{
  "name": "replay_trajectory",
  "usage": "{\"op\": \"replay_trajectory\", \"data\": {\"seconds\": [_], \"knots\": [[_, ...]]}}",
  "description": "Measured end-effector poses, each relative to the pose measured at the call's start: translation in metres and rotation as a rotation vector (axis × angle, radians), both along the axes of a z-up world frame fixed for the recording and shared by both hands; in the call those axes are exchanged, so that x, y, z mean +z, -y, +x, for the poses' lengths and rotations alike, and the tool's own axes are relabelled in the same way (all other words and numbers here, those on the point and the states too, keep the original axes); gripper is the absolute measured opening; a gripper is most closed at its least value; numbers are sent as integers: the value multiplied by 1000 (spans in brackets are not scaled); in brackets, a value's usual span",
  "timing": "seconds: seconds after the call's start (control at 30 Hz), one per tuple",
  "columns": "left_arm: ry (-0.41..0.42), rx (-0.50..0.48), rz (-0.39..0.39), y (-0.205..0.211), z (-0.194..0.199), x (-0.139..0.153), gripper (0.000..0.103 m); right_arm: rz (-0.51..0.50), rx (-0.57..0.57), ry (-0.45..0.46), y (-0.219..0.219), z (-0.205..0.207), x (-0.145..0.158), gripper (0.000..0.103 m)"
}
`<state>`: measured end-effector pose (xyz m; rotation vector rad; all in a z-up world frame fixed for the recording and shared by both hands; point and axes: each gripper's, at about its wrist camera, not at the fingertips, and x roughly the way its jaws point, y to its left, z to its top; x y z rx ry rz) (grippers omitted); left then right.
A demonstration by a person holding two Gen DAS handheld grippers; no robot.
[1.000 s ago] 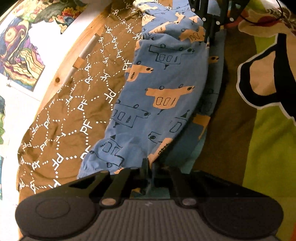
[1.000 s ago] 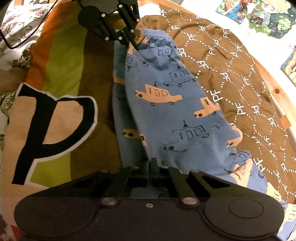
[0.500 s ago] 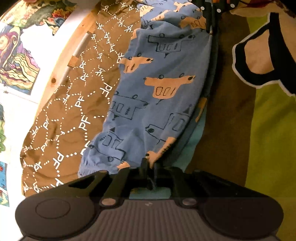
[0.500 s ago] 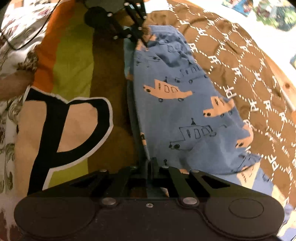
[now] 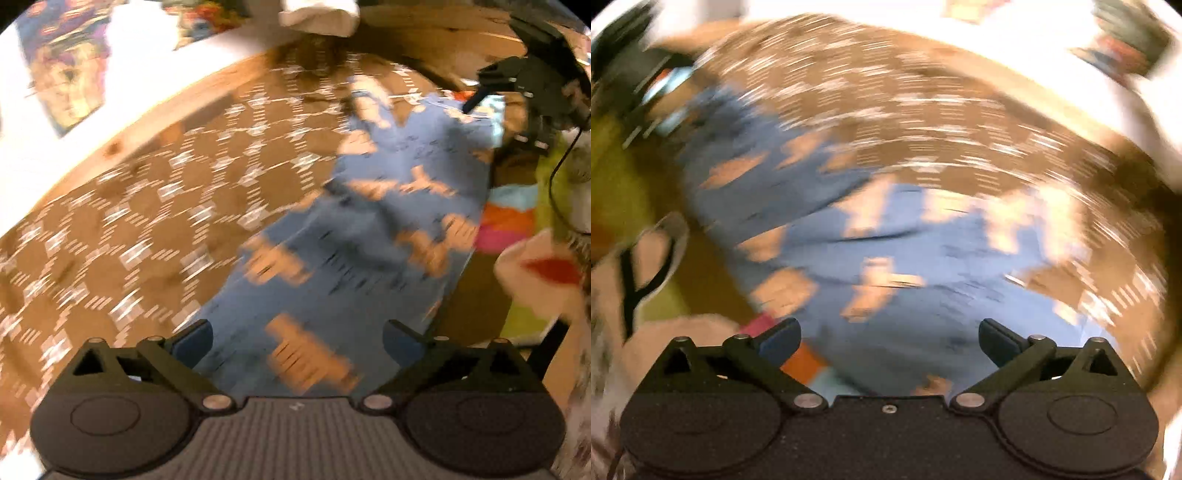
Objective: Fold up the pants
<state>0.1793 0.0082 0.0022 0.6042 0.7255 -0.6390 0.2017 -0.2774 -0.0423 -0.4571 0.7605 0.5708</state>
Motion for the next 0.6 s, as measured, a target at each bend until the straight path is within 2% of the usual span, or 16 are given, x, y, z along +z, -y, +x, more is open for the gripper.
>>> {"op": "replay_trajectory", "data": {"seconds": [0.07, 0.2, 0.3, 0.43, 0.6], "knots": [[0, -60, 18, 34, 3, -3, 101, 70, -89, 14, 20, 11, 1, 102], [53, -170, 58, 99, -1, -13, 101, 225, -173, 34, 47, 40, 4, 101], [96, -215, 80, 127, -13, -29, 101, 290, -232, 37, 58, 64, 0, 93], [184, -220, 104, 140, -32, -53, 98, 330, -246, 25, 73, 87, -8, 85], [271, -138, 102, 149, -50, -70, 91, 399, -253, -13, 77, 106, -14, 79]]}}
